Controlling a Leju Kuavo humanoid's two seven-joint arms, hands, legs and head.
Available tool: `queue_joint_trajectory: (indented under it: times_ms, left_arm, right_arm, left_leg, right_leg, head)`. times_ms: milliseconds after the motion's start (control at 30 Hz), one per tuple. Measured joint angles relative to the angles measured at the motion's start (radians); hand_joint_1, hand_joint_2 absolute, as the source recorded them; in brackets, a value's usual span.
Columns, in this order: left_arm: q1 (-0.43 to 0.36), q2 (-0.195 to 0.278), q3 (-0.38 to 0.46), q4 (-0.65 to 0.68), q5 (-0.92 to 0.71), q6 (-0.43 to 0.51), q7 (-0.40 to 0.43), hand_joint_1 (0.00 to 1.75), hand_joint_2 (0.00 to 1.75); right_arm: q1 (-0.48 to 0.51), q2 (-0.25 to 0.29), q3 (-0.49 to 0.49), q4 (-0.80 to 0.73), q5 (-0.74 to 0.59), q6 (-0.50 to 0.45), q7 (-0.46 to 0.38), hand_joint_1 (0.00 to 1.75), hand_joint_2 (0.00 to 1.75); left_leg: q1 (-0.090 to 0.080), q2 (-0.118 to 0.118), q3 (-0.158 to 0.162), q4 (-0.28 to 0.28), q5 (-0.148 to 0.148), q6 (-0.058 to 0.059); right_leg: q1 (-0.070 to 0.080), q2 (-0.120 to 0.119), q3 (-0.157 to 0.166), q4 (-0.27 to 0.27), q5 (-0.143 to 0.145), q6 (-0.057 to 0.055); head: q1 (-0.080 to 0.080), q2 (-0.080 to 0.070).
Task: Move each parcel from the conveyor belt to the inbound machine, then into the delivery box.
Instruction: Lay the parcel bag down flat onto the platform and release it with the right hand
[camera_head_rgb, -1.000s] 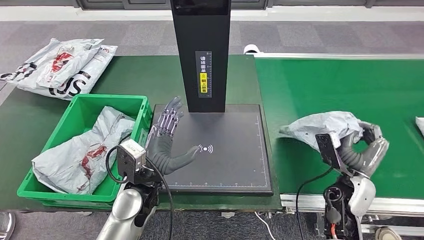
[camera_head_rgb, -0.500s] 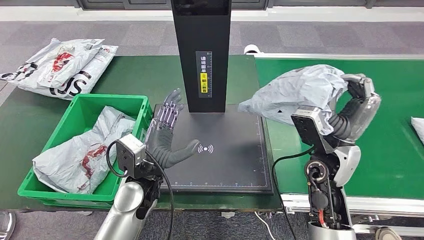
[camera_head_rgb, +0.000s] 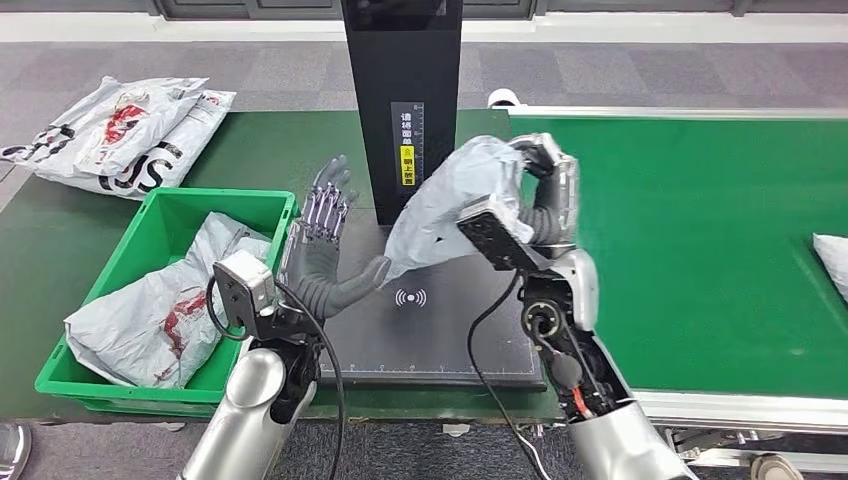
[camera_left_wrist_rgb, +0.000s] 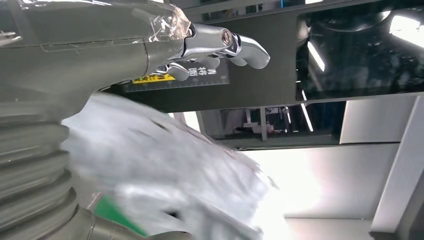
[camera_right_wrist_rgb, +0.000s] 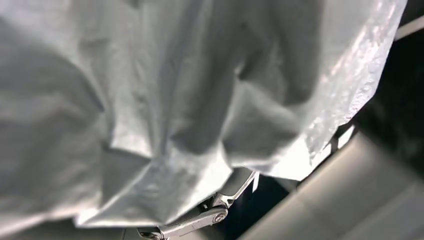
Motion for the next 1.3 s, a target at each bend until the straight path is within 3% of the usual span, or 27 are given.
queue_joint_trajectory:
  times_ms: [300,333,433,467,933,1300]
  left_arm:
    - [-0.009,0.000,-0.008,0.000,0.014,0.020,0.009,0.00,1.75]
    - [-0.010,0.000,-0.008,0.000,0.016,0.021,0.011,0.00,1.75]
    - [-0.010,0.000,-0.009,0.000,0.020,0.024,0.012,0.00,1.75]
    - [-0.010,0.000,-0.009,0.001,0.021,0.024,0.012,0.00,1.75]
    - [-0.005,0.011,-0.009,-0.009,0.002,0.040,0.015,0.00,1.75]
    - [0.053,0.029,0.006,-0.060,-0.045,0.053,0.017,0.00,1.75]
  right_arm:
    - [-0.040,0.041,0.081,0.136,-0.037,0.031,0.007,1.75,1.75]
    - [-0.040,0.044,0.086,0.146,-0.043,0.036,0.007,1.64,1.75]
    - [-0.041,0.051,0.099,0.173,-0.055,0.049,0.006,0.33,1.75]
    - [-0.042,0.053,0.103,0.183,-0.057,0.055,0.007,0.00,1.75]
    - [-0.033,0.041,0.108,0.268,-0.071,0.066,0.056,0.00,1.75]
    - [0.128,-0.053,0.011,0.059,-0.053,0.017,0.071,0.00,1.75]
  left_leg:
    - [0.000,0.000,0.000,0.000,0.000,0.000]
    - [0.000,0.000,0.000,0.000,0.000,0.000]
    - [0.000,0.000,0.000,0.000,0.000,0.000]
    - [0.000,0.000,0.000,0.000,0.000,0.000]
    - [0.000,0.000,0.000,0.000,0.000,0.000]
    - [0.000,-0.001,-0.001,0.000,-0.001,0.000]
  right_leg:
    - [0.000,0.000,0.000,0.000,0.000,0.000]
    - [0.000,0.000,0.000,0.000,0.000,0.000]
    - [0.000,0.000,0.000,0.000,0.000,0.000]
    - [0.000,0.000,0.000,0.000,0.000,0.000]
    - [0.000,0.000,-0.001,0.000,0.000,0.000]
    - [0.000,-0.001,-0.001,-0.001,0.000,0.000]
  head:
    - [0.000,0.000]
    - [0.000,0.000]
    - [0.000,0.000]
    - [0.000,0.000]
    - [0.000,0.000]
    - [0.000,0.000]
